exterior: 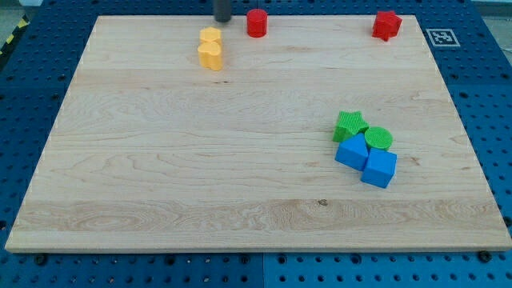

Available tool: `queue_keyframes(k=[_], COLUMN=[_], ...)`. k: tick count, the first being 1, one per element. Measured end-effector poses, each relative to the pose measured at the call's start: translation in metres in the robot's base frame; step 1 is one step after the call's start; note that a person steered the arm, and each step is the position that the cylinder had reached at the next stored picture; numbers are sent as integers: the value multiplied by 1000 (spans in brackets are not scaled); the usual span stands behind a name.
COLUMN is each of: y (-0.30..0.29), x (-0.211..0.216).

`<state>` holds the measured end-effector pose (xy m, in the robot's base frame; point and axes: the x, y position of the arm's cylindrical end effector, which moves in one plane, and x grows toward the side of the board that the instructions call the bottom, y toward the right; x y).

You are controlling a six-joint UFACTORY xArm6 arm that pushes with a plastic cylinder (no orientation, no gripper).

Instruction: Slightly move the red circle to the top right side of the hexagon

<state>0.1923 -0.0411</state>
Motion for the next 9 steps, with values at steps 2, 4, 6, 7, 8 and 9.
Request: queue_keyframes(k=[2, 4, 6, 7, 8, 9], y=[59, 70, 79, 78, 75, 72], x=[0, 3, 33, 38, 38, 38])
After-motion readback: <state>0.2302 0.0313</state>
